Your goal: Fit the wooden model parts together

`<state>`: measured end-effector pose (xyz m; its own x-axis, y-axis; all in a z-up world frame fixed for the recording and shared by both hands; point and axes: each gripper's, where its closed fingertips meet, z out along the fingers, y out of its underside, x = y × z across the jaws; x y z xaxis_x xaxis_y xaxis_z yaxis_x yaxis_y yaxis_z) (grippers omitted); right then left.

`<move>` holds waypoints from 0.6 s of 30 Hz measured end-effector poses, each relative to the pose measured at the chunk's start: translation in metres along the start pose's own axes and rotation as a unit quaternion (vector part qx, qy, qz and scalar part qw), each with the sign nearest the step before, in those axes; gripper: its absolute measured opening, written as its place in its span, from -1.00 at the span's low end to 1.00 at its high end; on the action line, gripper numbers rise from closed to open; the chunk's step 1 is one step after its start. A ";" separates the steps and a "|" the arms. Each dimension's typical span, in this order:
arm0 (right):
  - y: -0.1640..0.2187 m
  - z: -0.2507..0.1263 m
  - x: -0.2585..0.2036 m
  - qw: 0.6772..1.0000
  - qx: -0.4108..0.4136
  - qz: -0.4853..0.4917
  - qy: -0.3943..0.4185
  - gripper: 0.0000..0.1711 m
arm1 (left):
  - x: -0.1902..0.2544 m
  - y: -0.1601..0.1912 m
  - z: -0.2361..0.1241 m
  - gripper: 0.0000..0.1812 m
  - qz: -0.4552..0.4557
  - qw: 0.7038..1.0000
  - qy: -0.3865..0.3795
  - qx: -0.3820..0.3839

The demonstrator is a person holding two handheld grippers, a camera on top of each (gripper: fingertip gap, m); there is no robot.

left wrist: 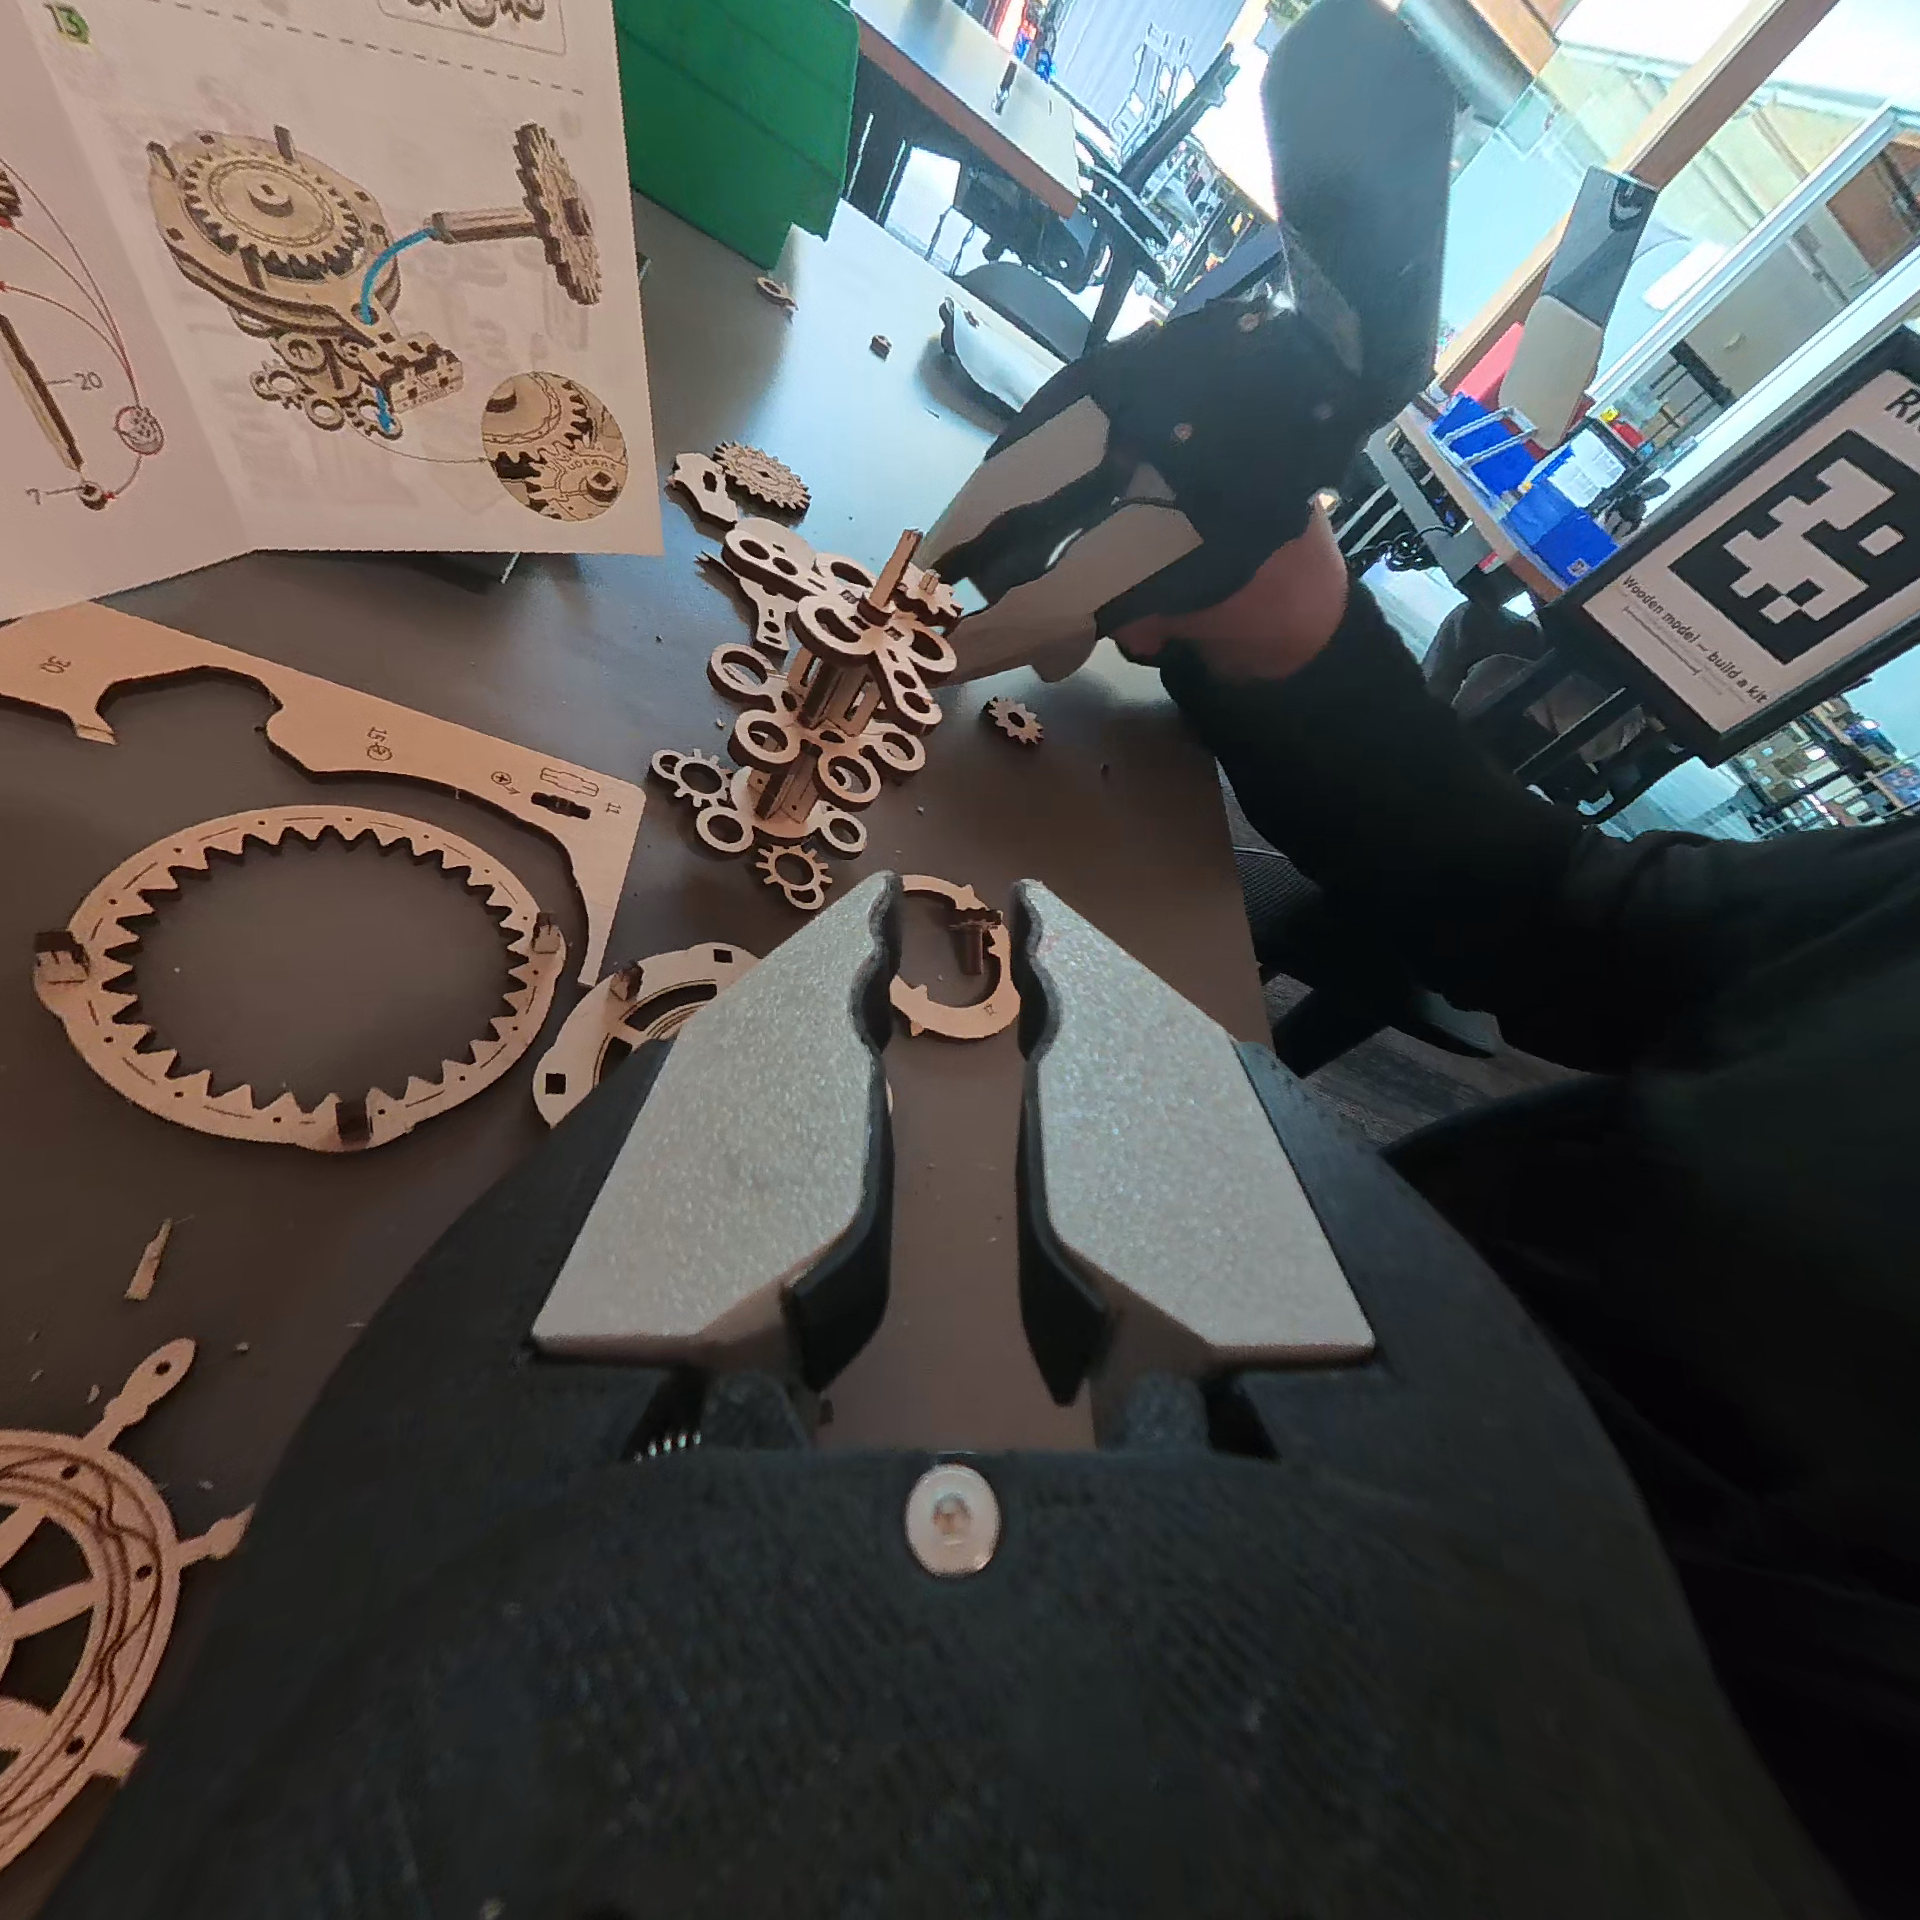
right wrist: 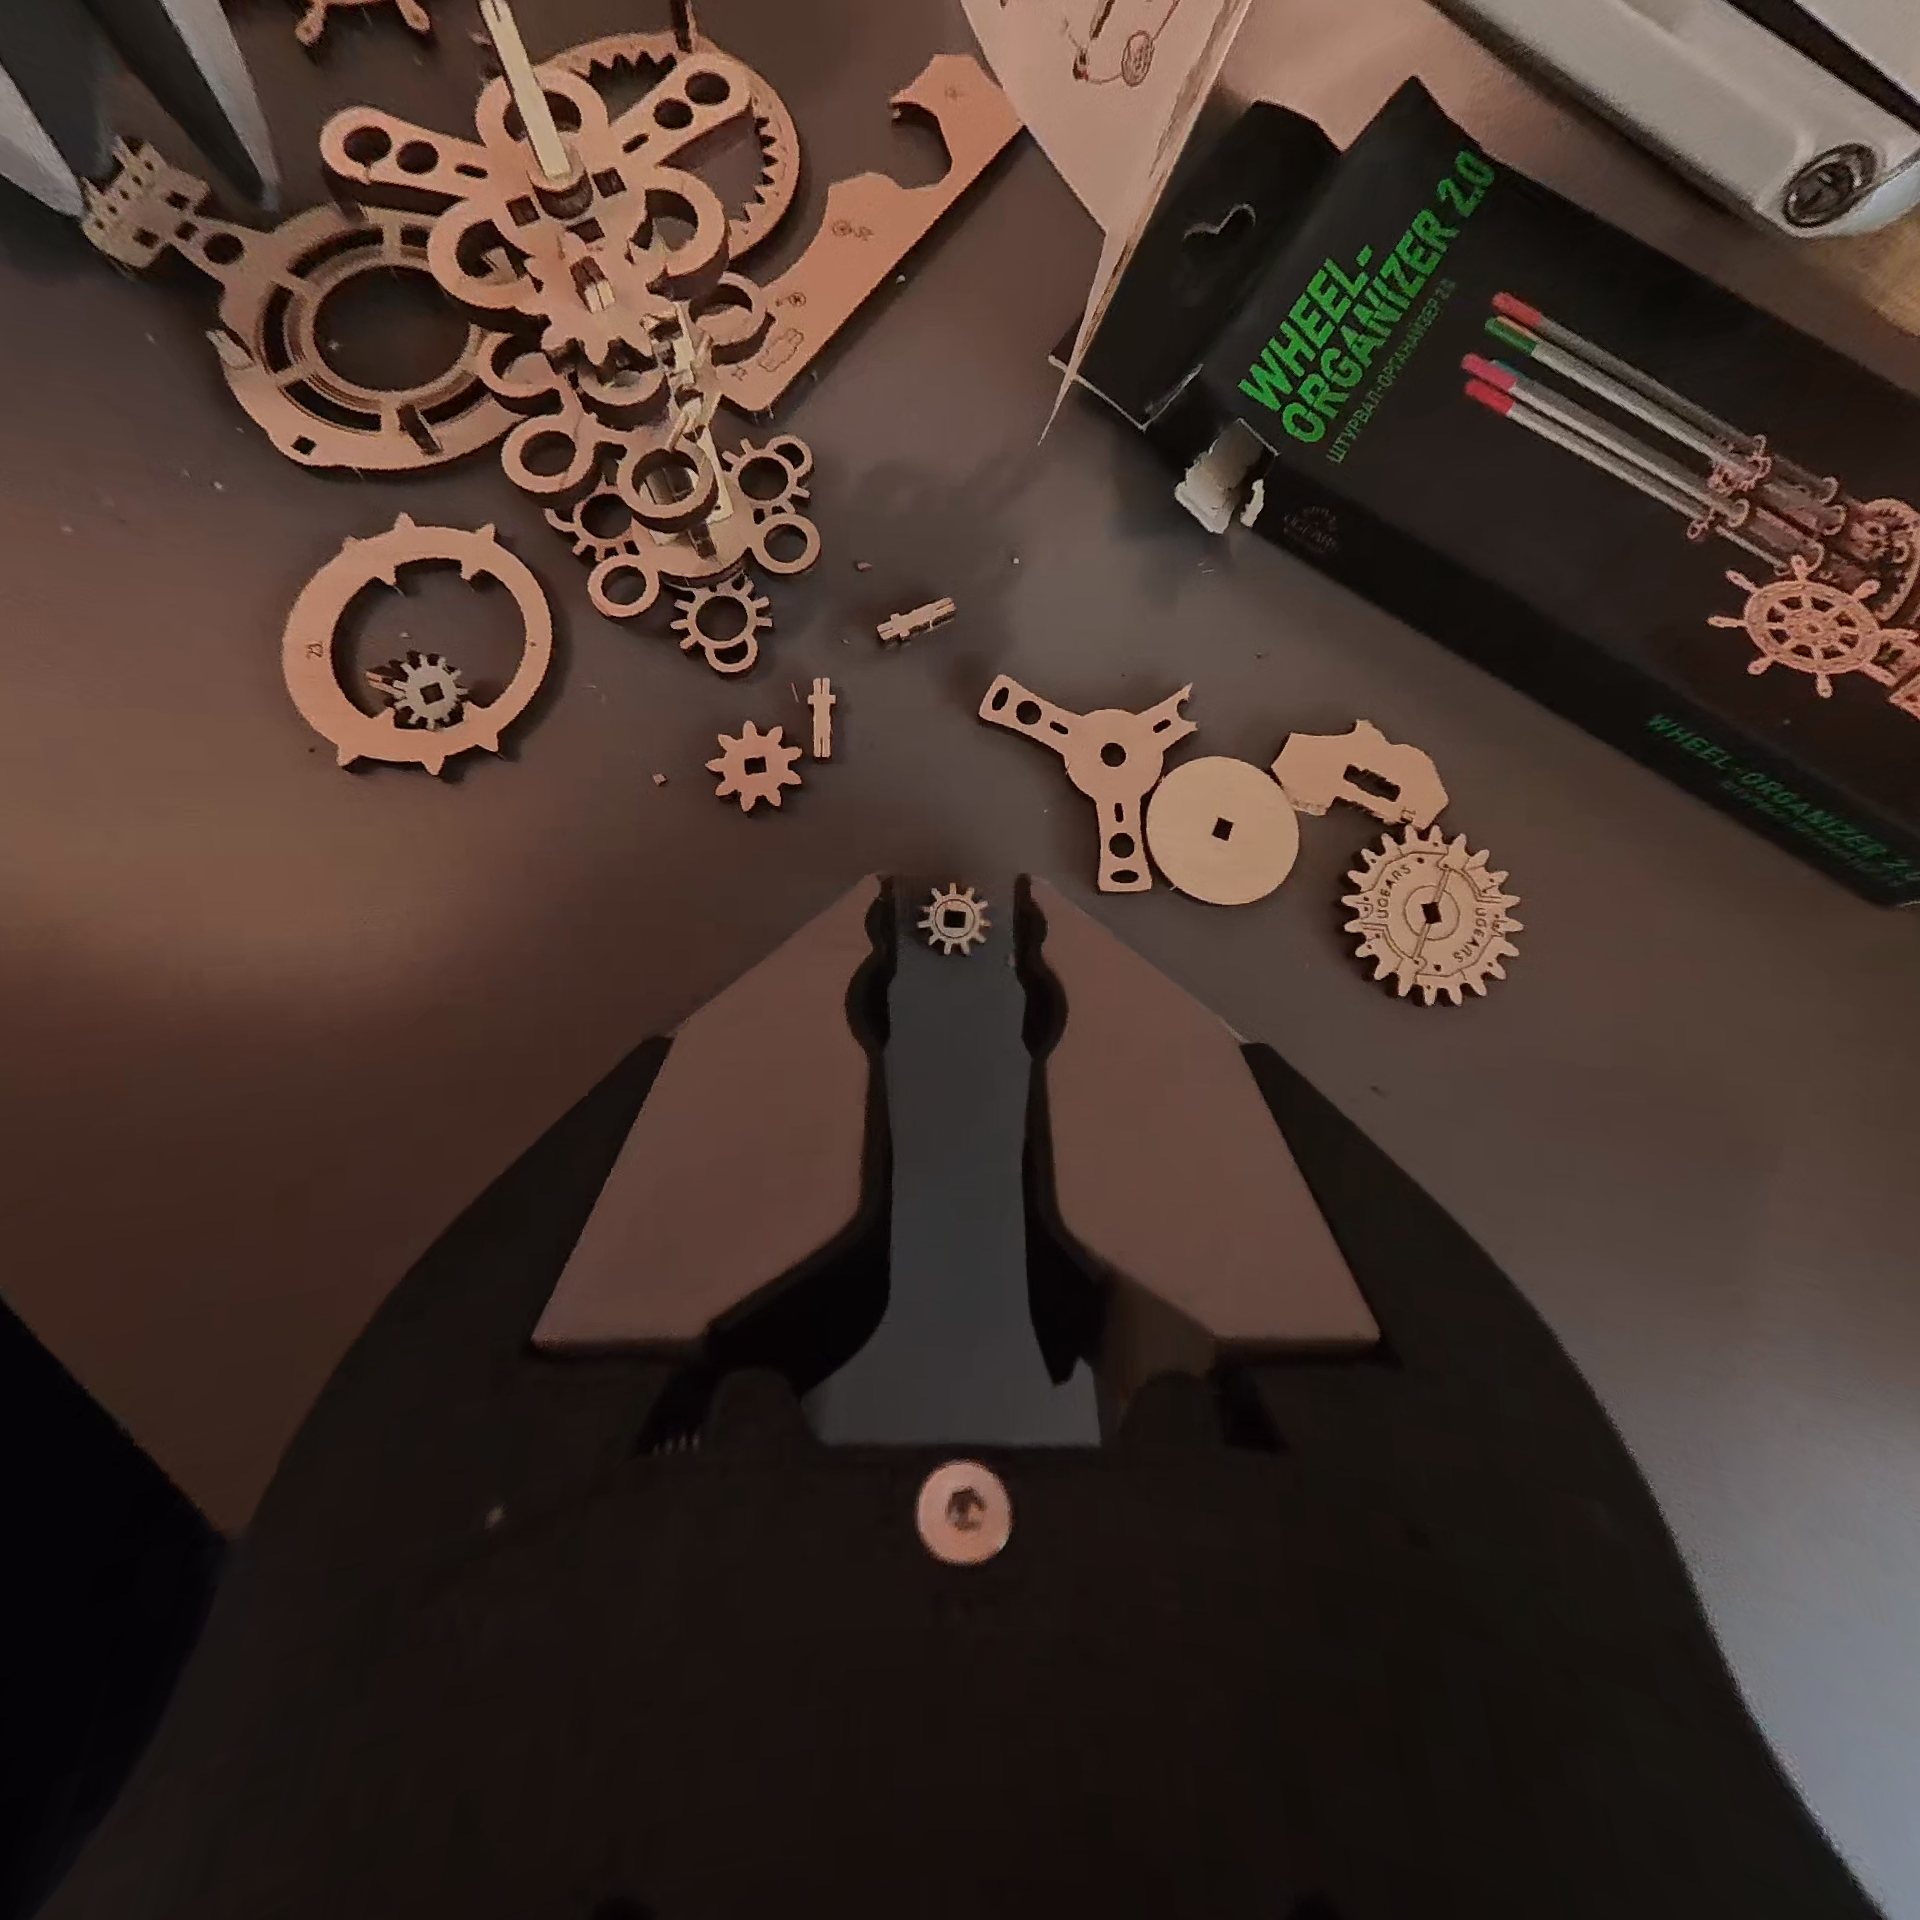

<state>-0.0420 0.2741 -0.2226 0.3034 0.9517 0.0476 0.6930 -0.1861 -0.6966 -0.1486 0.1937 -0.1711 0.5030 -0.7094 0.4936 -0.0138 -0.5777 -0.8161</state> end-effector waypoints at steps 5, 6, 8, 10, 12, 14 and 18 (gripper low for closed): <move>-0.006 -0.020 0.008 0.999 0.035 0.017 0.004 -0.74 | 0.000 0.001 0.001 -0.81 0.004 1.000 -0.002 -0.003; -0.007 -0.025 0.010 0.999 0.041 0.022 0.004 -0.73 | 0.001 0.001 0.001 -0.81 0.004 1.000 -0.001 -0.003; -0.008 -0.032 0.014 0.998 0.049 0.029 0.008 -0.71 | 0.000 0.001 0.001 -0.81 0.003 1.000 -0.002 -0.004; -0.007 -0.036 0.015 0.998 0.051 0.034 0.008 -0.68 | 0.000 0.001 0.001 -0.82 0.002 1.000 -0.002 -0.003; -0.008 -0.036 0.010 0.998 0.053 0.034 -0.001 -0.66 | 0.000 0.001 0.001 -0.82 0.001 1.000 -0.003 -0.003; -0.011 -0.033 0.004 0.998 0.052 0.023 -0.003 -0.66 | -0.001 0.000 0.001 -0.82 0.001 1.000 -0.005 -0.002; -0.015 -0.030 -0.003 0.999 0.042 -0.013 0.014 -0.68 | -0.003 -0.001 0.000 -0.82 0.004 1.000 -0.011 0.001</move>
<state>-0.0338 0.2667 -0.1908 0.3047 0.9486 0.0858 0.6435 -0.1386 -0.7528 -0.1496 0.1962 -0.1719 0.5215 -0.7055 0.4800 -0.0172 -0.5711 -0.8207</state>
